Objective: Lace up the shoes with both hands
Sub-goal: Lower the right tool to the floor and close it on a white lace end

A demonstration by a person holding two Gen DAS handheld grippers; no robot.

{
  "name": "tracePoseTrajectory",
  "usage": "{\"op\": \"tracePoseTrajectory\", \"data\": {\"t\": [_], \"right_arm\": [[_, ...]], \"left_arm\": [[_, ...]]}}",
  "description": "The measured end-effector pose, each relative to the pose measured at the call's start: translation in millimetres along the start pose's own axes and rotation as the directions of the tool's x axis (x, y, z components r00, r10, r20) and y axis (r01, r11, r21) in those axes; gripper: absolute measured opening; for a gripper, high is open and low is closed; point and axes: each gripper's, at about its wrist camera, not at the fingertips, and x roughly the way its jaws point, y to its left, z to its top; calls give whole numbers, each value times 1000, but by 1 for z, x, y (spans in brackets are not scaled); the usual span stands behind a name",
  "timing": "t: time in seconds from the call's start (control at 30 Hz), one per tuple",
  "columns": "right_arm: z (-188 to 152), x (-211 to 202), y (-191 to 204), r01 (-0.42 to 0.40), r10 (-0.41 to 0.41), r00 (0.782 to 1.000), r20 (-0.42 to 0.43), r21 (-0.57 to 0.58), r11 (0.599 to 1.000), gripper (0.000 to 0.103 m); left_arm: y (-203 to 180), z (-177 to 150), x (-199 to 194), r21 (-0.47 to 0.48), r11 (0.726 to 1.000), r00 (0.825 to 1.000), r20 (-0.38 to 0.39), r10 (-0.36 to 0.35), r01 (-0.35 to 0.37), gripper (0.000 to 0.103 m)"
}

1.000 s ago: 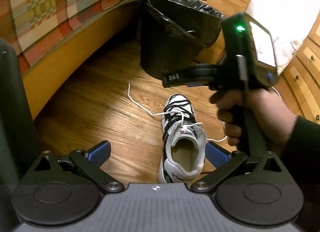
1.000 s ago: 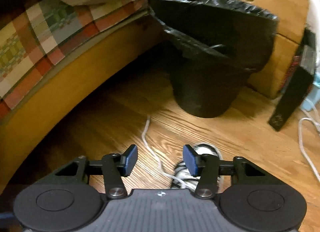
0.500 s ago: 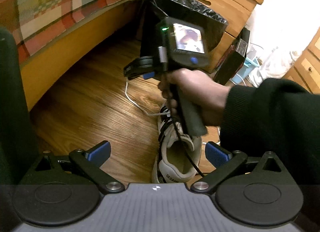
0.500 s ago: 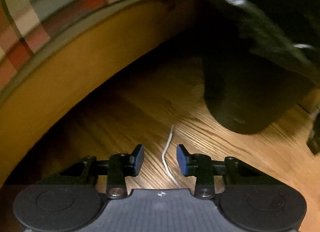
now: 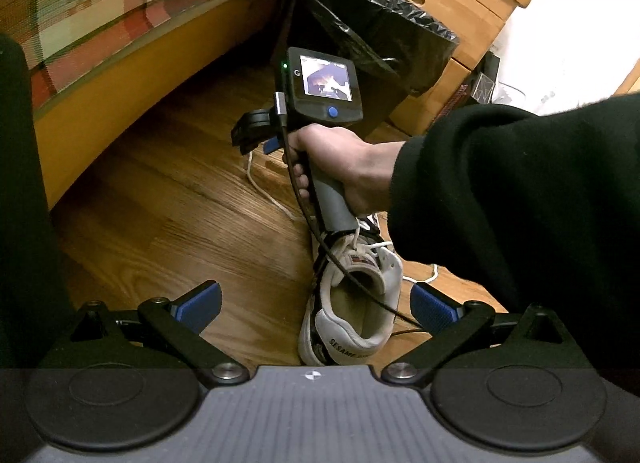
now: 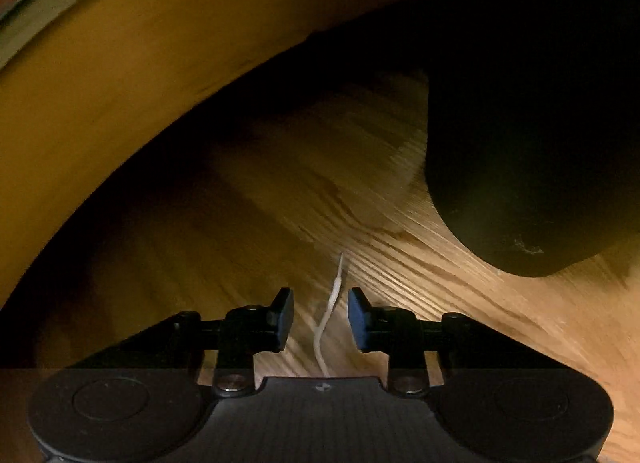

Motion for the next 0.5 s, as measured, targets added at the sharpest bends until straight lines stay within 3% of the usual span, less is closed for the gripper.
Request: {"op": "tracePoseTrajectory", "data": {"t": [0.1,0.2,0.43,0.5], "right_arm": [[7,14,-2,9,-9,1000,-18,-9,1000,32],[8,19,-3,2,-2,1000,-8,3,1000,20],[9,31,-6,21,-19,999,-31,41,999,19],[8,33,-6,18,-16,999,-30,40,999,11]], "left_arm": [[2,0,2,-8,1000,1000,-6,1,-1,103],[2,0,3,-13,1000,1000,-16,-4,4,103],[6,3,6,-35,999,1000,-30,6,-7,103],[4,4,8,-29,999,999,-34,14,-15,103]]}}
